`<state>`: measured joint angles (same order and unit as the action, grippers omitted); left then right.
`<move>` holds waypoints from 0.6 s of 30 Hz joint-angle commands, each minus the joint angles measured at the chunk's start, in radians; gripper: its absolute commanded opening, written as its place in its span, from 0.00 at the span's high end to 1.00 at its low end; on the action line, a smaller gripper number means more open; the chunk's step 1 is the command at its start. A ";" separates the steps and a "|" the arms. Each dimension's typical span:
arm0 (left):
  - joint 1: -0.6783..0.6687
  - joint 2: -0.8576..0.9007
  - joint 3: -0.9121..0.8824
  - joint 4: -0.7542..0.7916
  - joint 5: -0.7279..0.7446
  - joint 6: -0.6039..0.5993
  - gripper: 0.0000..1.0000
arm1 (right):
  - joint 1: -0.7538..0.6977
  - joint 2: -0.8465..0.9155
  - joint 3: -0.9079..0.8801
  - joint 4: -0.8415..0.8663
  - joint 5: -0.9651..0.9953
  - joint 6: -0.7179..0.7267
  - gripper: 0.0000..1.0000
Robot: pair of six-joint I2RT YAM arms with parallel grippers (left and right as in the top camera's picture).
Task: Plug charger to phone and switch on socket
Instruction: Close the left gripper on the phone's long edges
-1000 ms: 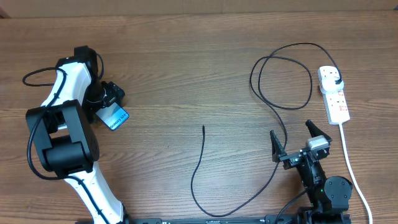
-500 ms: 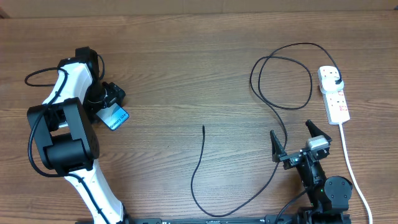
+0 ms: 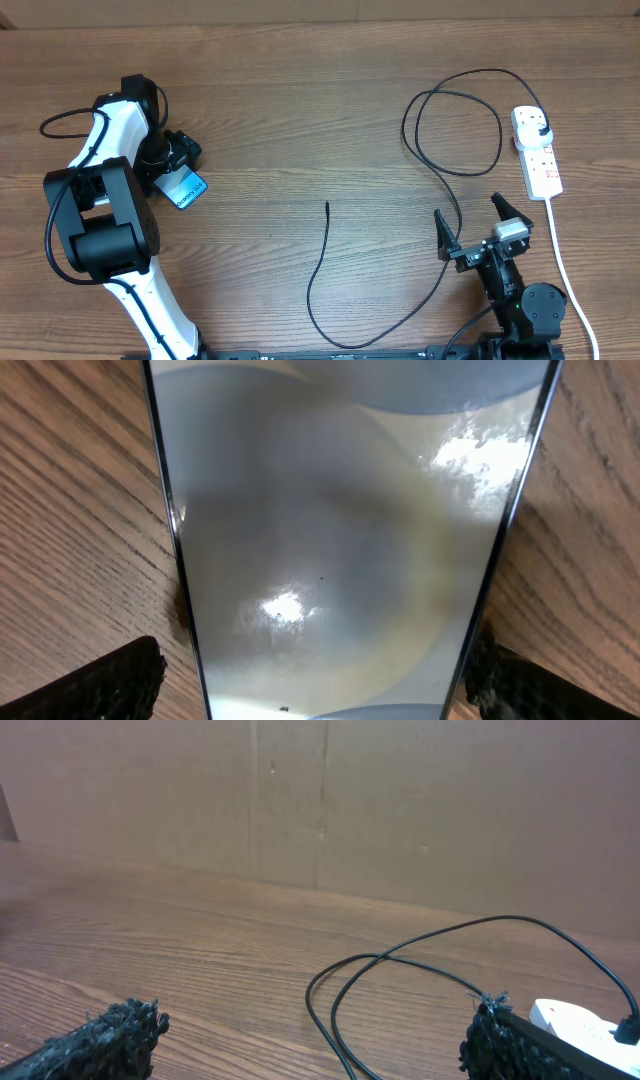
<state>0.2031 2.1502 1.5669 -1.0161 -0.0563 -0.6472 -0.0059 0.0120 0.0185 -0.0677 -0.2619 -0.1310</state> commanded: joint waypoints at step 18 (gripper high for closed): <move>0.000 0.021 -0.010 0.047 -0.005 0.019 0.00 | 0.006 -0.009 -0.011 0.006 0.006 -0.002 0.00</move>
<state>0.2031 2.1502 1.5650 -0.9710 -0.0563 -0.6472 -0.0059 0.0120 0.0185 -0.0681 -0.2619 -0.1310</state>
